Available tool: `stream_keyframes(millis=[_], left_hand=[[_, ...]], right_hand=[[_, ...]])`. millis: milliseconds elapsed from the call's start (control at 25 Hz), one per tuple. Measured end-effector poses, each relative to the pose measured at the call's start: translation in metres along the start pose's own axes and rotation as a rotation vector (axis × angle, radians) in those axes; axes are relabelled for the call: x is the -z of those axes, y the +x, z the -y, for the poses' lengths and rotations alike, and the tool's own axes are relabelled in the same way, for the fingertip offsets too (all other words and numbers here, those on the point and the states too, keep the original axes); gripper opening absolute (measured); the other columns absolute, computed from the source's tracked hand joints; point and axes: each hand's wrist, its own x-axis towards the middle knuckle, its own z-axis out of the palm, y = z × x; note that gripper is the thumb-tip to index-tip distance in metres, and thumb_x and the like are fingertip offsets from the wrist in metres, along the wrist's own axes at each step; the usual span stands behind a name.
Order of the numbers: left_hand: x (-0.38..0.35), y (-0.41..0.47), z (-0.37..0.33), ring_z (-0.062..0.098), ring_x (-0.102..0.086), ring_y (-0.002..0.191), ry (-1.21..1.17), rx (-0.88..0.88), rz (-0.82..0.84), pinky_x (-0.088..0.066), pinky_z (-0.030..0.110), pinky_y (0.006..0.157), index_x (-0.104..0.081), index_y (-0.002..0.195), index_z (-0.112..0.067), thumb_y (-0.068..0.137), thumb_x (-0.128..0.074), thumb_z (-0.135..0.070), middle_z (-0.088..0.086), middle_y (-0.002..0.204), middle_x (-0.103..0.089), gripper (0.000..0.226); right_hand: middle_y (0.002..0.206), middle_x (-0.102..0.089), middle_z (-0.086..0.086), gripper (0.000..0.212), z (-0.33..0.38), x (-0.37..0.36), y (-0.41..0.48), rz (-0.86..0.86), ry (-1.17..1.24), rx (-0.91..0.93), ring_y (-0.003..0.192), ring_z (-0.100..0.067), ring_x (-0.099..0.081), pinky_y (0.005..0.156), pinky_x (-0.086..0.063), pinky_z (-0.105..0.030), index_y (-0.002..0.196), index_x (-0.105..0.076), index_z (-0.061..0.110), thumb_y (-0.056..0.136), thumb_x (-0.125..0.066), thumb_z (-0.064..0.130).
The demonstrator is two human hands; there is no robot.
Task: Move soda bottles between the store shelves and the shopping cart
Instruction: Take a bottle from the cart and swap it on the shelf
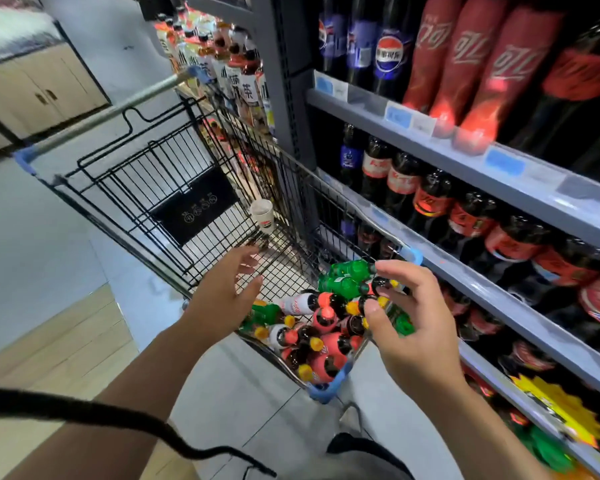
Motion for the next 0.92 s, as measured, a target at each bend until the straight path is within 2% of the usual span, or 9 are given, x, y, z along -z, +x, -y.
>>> stream_keyframes(millis=[40, 160, 240, 320, 440, 600, 720, 840, 920], left_hand=[[-0.003, 0.011, 0.005, 0.006, -0.059, 0.111, 0.008, 0.013, 0.009, -0.051, 0.039, 0.098, -0.048, 0.138, -0.026, 0.097, -0.063, -0.021, -0.009, 0.119, -0.062, 0.043], [-0.017, 0.041, 0.017, 0.003, -0.059, 0.112, 0.012, 0.04, 0.033, -0.052, 0.04, 0.097, -0.047, 0.138, -0.03, 0.096, -0.063, -0.024, -0.012, 0.119, -0.061, 0.045], [-0.028, 0.057, 0.022, 0.001, -0.058, 0.11, 0.012, 0.055, 0.056, -0.053, 0.038, 0.095, -0.045, 0.138, -0.036, 0.095, -0.065, -0.026, -0.015, 0.118, -0.061, 0.048], [-0.037, 0.068, 0.029, 0.004, -0.059, 0.111, -0.004, 0.049, 0.115, -0.054, 0.04, 0.095, -0.045, 0.139, -0.033, 0.094, -0.066, -0.025, -0.013, 0.119, -0.06, 0.05], [-0.049, 0.088, 0.043, 0.004, -0.059, 0.111, -0.005, 0.016, 0.198, -0.054, 0.042, 0.094, -0.047, 0.139, -0.03, 0.093, -0.066, -0.025, -0.013, 0.12, -0.06, 0.05], [-0.069, 0.119, 0.066, 0.002, -0.058, 0.111, 0.016, -0.021, 0.35, -0.053, 0.038, 0.094, -0.042, 0.135, -0.042, 0.094, -0.066, -0.031, -0.017, 0.119, -0.059, 0.049], [-0.089, 0.142, 0.084, -0.001, -0.056, 0.113, 0.04, -0.077, 0.503, -0.052, 0.031, 0.091, -0.038, 0.136, -0.047, 0.092, -0.067, -0.035, -0.019, 0.126, -0.056, 0.054], [-0.121, 0.164, 0.11, 0.01, -0.056, 0.12, 0.176, -0.157, 0.651, -0.046, 0.028, 0.094, -0.033, 0.144, -0.039, 0.09, -0.069, -0.038, -0.011, 0.141, -0.051, 0.065], [-0.146, 0.175, 0.126, 0.017, -0.057, 0.122, 0.25, -0.173, 0.757, -0.047, 0.033, 0.098, -0.029, 0.148, -0.037, 0.089, -0.071, -0.037, -0.005, 0.149, -0.046, 0.073]], right_hand=[[0.126, -0.057, 0.02, 0.037, -0.008, -0.005, 0.007, 0.004, 0.011, 0.001, 0.12, -0.012, -0.061, 0.099, -0.051, -0.027, 0.123, -0.056, 0.037, 0.086, -0.062, 0.037], [0.128, -0.058, 0.007, 0.04, -0.033, -0.016, 0.03, 0.045, -0.032, 0.035, 0.123, -0.018, -0.06, 0.099, -0.054, -0.036, 0.127, -0.058, 0.016, 0.091, -0.063, 0.032], [0.129, -0.057, 0.008, 0.042, -0.043, -0.021, 0.043, 0.094, -0.044, -0.013, 0.123, -0.016, -0.06, 0.1, -0.053, -0.038, 0.127, -0.057, 0.014, 0.091, -0.063, 0.034], [0.131, -0.056, 0.01, 0.04, -0.05, -0.027, 0.051, 0.107, -0.042, -0.023, 0.123, -0.015, -0.059, 0.102, -0.052, -0.034, 0.127, -0.055, 0.019, 0.091, -0.062, 0.035], [0.131, -0.055, 0.022, 0.04, -0.058, -0.037, 0.057, 0.076, -0.03, -0.092, 0.123, -0.008, -0.059, 0.101, -0.048, -0.021, 0.127, -0.056, 0.026, 0.09, -0.061, 0.039], [0.129, -0.059, 0.011, 0.038, -0.075, -0.058, 0.059, -0.028, -0.064, -0.156, 0.126, -0.014, -0.058, 0.103, -0.048, -0.029, 0.125, -0.057, 0.025, 0.089, -0.062, 0.035], [0.129, -0.06, 0.007, 0.038, -0.093, -0.078, 0.05, -0.14, -0.128, -0.19, 0.125, -0.012, -0.058, 0.102, -0.051, -0.033, 0.124, -0.057, 0.027, 0.088, -0.067, 0.023], [0.128, -0.06, 0.012, 0.041, -0.114, -0.107, 0.041, -0.268, -0.094, -0.27, 0.121, -0.009, -0.06, 0.102, -0.051, -0.032, 0.121, -0.055, 0.032, 0.085, -0.066, 0.017], [0.128, -0.059, 0.009, 0.037, -0.13, -0.125, 0.038, -0.32, -0.095, -0.295, 0.122, -0.01, -0.059, 0.104, -0.05, -0.032, 0.122, -0.056, 0.026, 0.087, -0.063, 0.021]])
